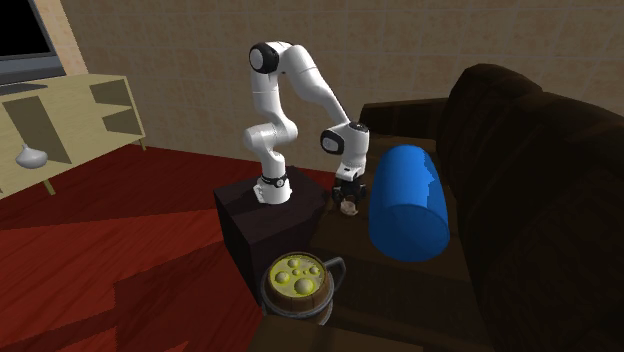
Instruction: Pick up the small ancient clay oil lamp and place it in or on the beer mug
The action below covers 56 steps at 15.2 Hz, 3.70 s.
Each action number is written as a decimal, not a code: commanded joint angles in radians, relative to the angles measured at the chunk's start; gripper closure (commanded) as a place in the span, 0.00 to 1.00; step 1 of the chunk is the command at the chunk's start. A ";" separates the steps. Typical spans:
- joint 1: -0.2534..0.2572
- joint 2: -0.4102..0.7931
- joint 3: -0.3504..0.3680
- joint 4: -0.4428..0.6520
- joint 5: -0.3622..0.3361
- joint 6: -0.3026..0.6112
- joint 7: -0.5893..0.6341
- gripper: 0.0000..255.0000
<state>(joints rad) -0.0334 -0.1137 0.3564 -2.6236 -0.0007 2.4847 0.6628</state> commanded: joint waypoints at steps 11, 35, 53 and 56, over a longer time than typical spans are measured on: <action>0.017 -0.144 -0.020 0.054 0.059 -0.191 -0.052 1.00; 0.025 -0.302 -0.061 0.257 0.082 -0.549 -0.089 1.00; -0.119 -0.038 -0.243 0.553 -0.033 -0.582 -0.350 1.00; -0.145 0.036 -0.272 0.637 -0.045 -0.589 -0.400 1.00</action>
<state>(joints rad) -0.1701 -0.0994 0.0933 -2.0074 -0.0416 1.8936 0.2793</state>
